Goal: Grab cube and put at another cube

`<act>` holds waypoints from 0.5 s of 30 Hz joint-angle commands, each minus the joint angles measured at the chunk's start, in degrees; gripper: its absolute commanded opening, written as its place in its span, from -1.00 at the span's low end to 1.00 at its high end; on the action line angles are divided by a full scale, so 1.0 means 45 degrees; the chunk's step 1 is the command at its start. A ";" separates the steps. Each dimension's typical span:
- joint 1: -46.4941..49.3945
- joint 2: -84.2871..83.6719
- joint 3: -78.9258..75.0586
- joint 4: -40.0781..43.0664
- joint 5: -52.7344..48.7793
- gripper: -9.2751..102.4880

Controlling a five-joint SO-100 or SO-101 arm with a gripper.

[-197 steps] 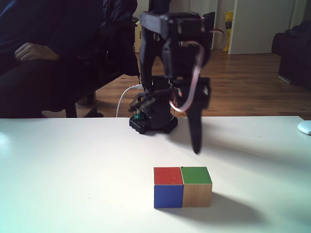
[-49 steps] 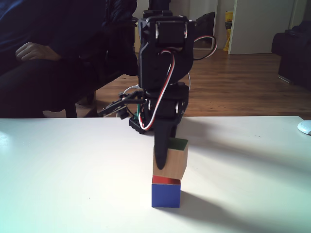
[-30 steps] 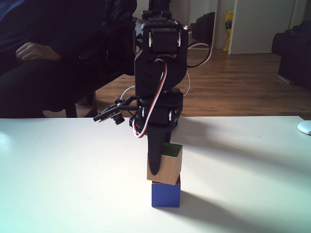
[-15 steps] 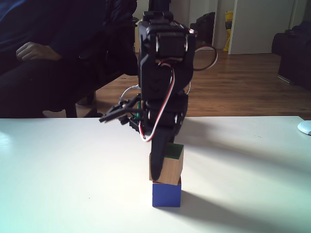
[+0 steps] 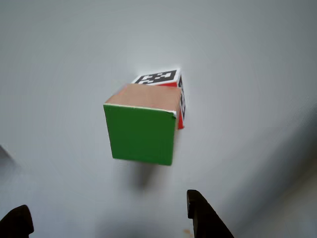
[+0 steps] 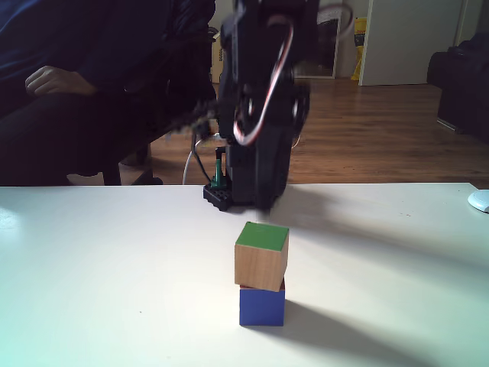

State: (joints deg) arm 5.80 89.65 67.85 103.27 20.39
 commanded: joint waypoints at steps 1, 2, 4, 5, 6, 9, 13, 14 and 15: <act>-0.0449 0.2305 0.0938 0.0000 -0.0527 -0.04; -0.0508 0.2930 0.1445 -0.0098 -0.0625 -0.05; -0.0527 0.4414 0.2754 -0.0684 -0.0977 -0.07; -0.0430 0.5391 0.3633 -0.1289 -0.1152 -0.11; -0.0313 0.6523 0.4707 -0.2012 -0.1387 -0.14; -0.0020 1.0352 0.8320 -0.4160 -0.1973 -0.30; 0.0000 1.4297 1.1602 -0.5195 -0.2539 -0.48; 0.0039 1.5039 1.2266 -0.5391 -0.2715 -0.52; 0.0078 1.5781 1.2988 -0.5605 -0.2852 -0.54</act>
State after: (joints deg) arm 5.54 150.21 118.83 80.86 9.14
